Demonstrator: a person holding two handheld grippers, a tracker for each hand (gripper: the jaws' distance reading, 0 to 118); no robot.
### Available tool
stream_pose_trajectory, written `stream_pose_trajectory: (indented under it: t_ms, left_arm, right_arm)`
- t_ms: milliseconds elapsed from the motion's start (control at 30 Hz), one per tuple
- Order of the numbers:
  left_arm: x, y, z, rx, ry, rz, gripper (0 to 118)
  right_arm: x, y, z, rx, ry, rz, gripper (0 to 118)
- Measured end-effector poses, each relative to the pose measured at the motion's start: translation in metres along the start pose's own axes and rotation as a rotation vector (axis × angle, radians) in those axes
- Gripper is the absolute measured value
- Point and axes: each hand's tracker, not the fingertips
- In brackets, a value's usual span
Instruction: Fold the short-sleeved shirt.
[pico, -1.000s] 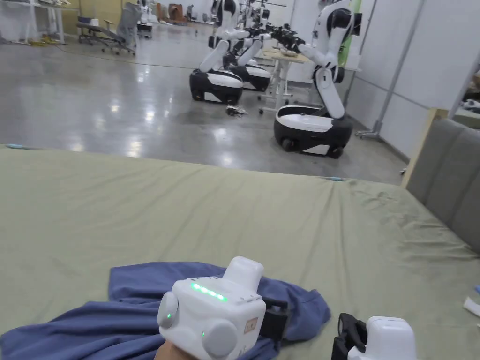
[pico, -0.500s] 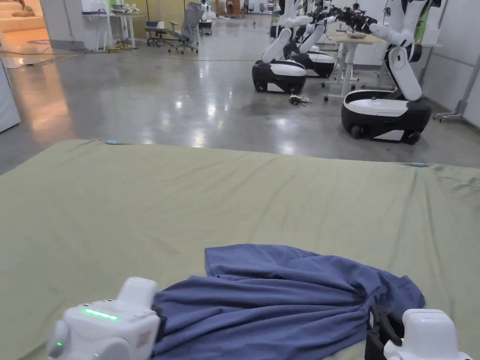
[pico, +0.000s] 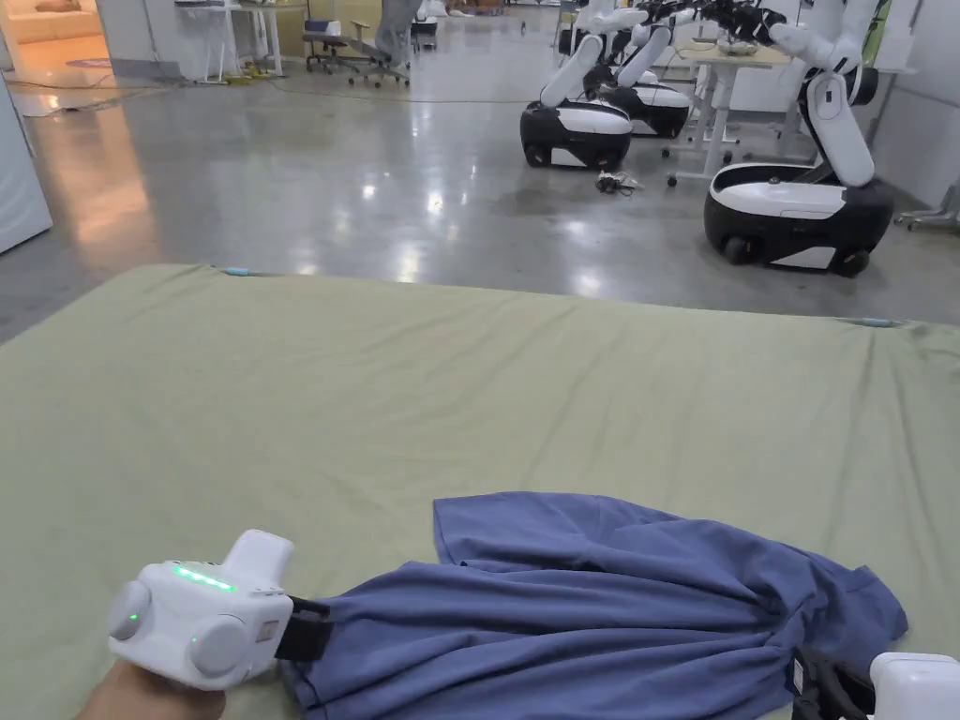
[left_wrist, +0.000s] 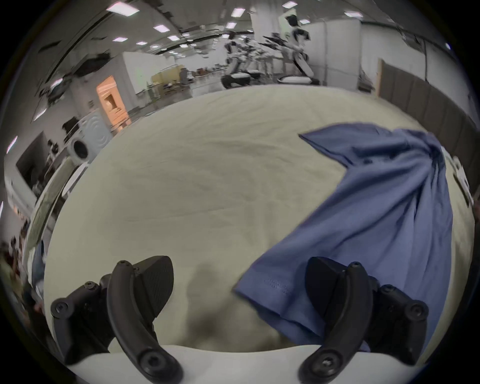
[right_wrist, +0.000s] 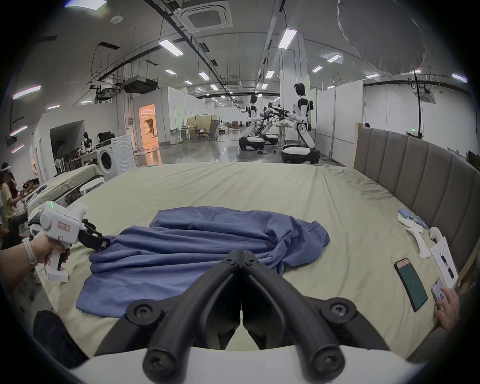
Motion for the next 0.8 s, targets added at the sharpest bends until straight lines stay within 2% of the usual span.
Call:
stream_pose_trajectory:
  t_ms: [33, 67, 100, 167, 200, 300, 400, 600, 667, 700, 733, 767, 800]
  left_arm:
    - [0.003, -0.001, -0.009, -0.032, -0.018, -0.038, 95]
    - [0.005, -0.001, -0.005, -0.024, -0.033, -0.063, 78]
    - [0.005, 0.0, 0.001, -0.001, -0.093, -0.032, 51]
    - [0.011, 0.002, 0.011, 0.009, -0.079, -0.005, 6]
    - [0.012, 0.001, 0.012, 0.022, -0.063, -0.013, 0]
    - [0.002, 0.005, 0.022, 0.019, -0.133, 0.111, 0]
    - [0.0, 0.005, 0.044, 0.088, -0.14, 0.134, 0]
    - [0.009, 0.008, 0.079, 0.185, -0.144, 0.154, 0]
    - [0.012, 0.009, 0.086, 0.213, -0.149, 0.145, 0]
    - [0.012, 0.013, 0.084, 0.219, -0.156, 0.144, 0]
    - [0.013, 0.015, 0.085, 0.22, -0.157, 0.148, 0]
    - [0.014, 0.017, 0.086, 0.228, -0.16, 0.149, 0]
    - [0.014, 0.018, 0.087, 0.236, -0.158, 0.151, 0]
  right_arm:
    - [0.001, -0.001, -0.001, -0.005, -0.003, -0.001, 0]
    - [0.002, -0.001, -0.002, -0.007, -0.004, 0.0, 0]
    - [0.001, 0.001, 0.0, -0.008, -0.006, 0.0, 0]
    - [0.007, 0.002, -0.001, -0.008, -0.01, -0.001, 0]
    - [0.01, 0.003, -0.002, -0.009, -0.011, -0.002, 0]
    - [0.024, 0.007, -0.007, -0.026, -0.021, -0.01, 0]
    - [0.047, 0.011, -0.019, -0.041, -0.057, 0.001, 0]
    - [0.122, 0.014, -0.083, -0.17, -0.171, -0.02, 2]
    - [0.155, 0.011, -0.119, -0.228, -0.179, -0.046, 2]
    - [0.168, 0.014, -0.132, -0.23, -0.165, -0.084, 6]
    - [0.179, 0.019, -0.143, -0.241, -0.153, -0.125, 26]
    - [0.19, 0.024, -0.154, -0.255, -0.143, -0.162, 61]
    - [0.2, 0.026, -0.166, -0.273, -0.118, -0.205, 76]
